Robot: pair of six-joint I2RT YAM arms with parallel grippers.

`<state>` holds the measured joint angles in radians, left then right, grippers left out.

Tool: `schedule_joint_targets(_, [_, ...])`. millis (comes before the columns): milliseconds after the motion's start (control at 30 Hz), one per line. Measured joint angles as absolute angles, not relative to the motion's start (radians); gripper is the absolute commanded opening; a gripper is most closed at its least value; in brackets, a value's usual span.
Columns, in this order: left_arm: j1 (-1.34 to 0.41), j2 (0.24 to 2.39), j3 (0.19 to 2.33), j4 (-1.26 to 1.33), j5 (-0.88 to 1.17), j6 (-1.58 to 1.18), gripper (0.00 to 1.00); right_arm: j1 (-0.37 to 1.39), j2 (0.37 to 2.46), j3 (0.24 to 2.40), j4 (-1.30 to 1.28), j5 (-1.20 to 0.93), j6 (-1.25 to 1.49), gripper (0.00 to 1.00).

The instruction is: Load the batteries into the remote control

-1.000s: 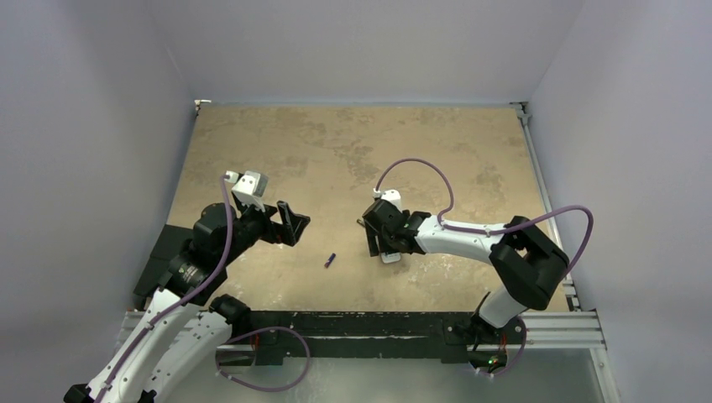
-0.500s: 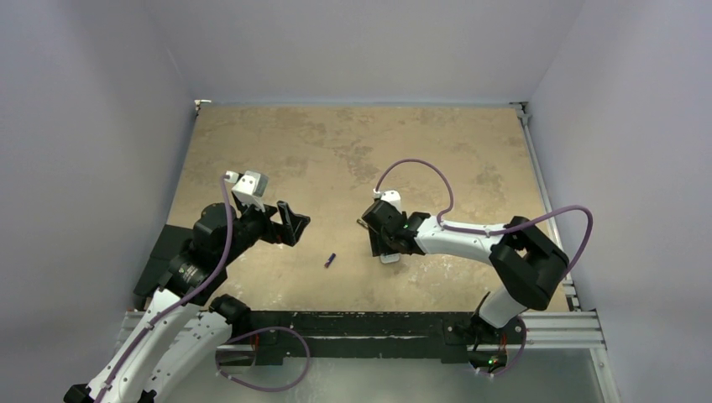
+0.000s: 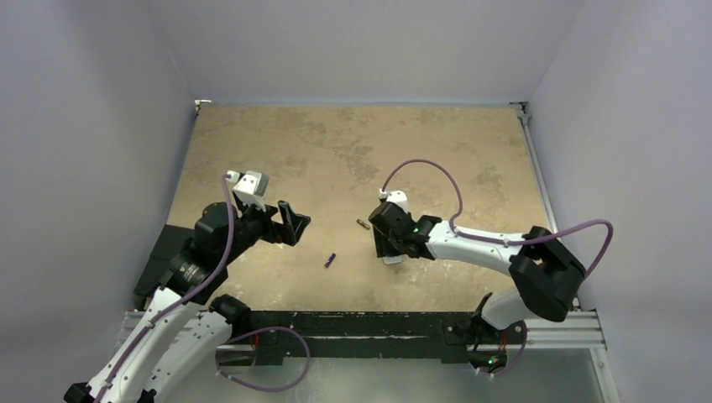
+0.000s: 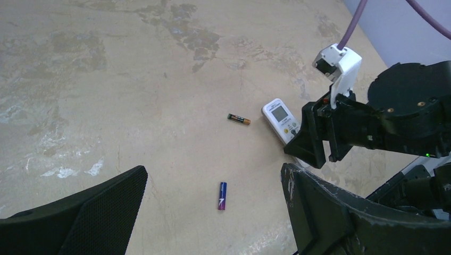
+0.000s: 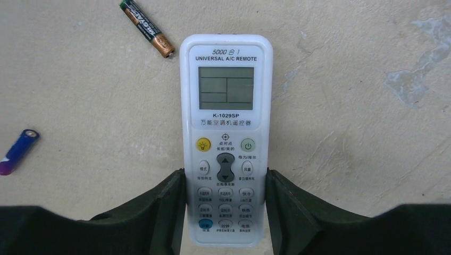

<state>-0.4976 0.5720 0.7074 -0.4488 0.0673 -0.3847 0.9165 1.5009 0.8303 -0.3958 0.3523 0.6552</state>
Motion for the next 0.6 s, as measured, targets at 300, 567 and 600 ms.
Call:
schedule_joint_targets(300, [-0.498, 0.582, 0.707, -0.443, 0.091, -0.387, 0.99, 0.918, 1.313, 0.769, -0.394, 0.317, 0.643, 0.0])
schedule_joint_targets(567, [-0.498, 0.614, 0.707, -0.424, 0.161, -0.458, 0.99, 0.921, 1.166, 0.698, -0.325, 0.168, 0.542, 0.0])
schedule_joint_targets(600, [-0.498, 0.617, 0.707, -0.424, 0.173, -0.47, 0.99, 0.923, 1.153, 0.695, -0.317, 0.154, 0.53, 0.0])
